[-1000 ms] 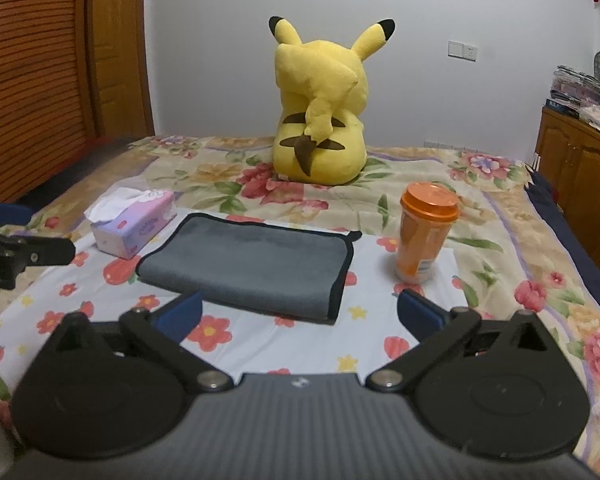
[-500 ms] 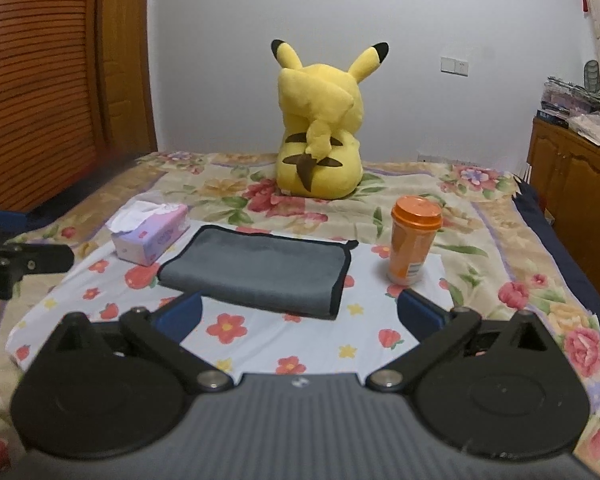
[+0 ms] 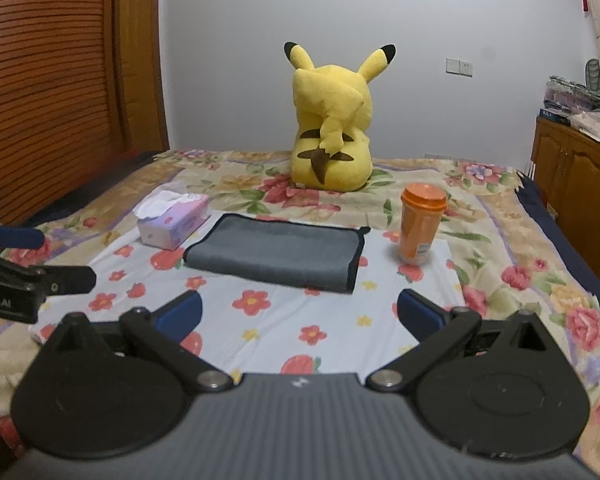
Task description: Fold towel
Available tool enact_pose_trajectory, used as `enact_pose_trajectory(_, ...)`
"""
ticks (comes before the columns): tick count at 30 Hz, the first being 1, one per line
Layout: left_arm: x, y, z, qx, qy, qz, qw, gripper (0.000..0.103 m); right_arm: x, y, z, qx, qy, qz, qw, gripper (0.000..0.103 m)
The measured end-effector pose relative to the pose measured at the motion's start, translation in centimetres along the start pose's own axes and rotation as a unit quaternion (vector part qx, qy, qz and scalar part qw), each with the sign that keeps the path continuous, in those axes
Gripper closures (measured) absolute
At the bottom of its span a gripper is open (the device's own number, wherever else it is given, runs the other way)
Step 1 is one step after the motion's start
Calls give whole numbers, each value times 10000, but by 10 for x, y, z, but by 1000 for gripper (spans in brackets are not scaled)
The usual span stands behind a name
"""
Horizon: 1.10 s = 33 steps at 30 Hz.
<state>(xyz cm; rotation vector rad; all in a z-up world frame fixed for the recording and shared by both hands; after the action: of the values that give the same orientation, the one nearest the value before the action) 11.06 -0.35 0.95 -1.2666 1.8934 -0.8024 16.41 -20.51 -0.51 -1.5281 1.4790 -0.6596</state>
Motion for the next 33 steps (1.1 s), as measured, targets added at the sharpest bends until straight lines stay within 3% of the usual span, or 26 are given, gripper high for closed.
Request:
enact_pose_trajectory(20, 26, 59, -5, -283, 87, -196, 9994, 0, -1, 59, -14, -311, 164, 93, 9993, 0)
enact_pose_trajectory(33, 26, 64, -7, 1, -110, -217, 9997, 0, 6, 69, -17, -182, 181, 173, 9995, 0)
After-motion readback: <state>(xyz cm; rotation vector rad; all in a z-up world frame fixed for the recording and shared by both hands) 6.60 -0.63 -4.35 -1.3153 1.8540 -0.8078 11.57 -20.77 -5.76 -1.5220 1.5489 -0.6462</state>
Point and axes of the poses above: each gripper's, at about its wrist camera, not at the fingertips, and z roughly the way its jaws point, x to its right, y to its underside, the point moved 5 cm from there along z, roughly the way its jaws point, and after that the axes turned 12 degrees about z, right-handed, at the moved point
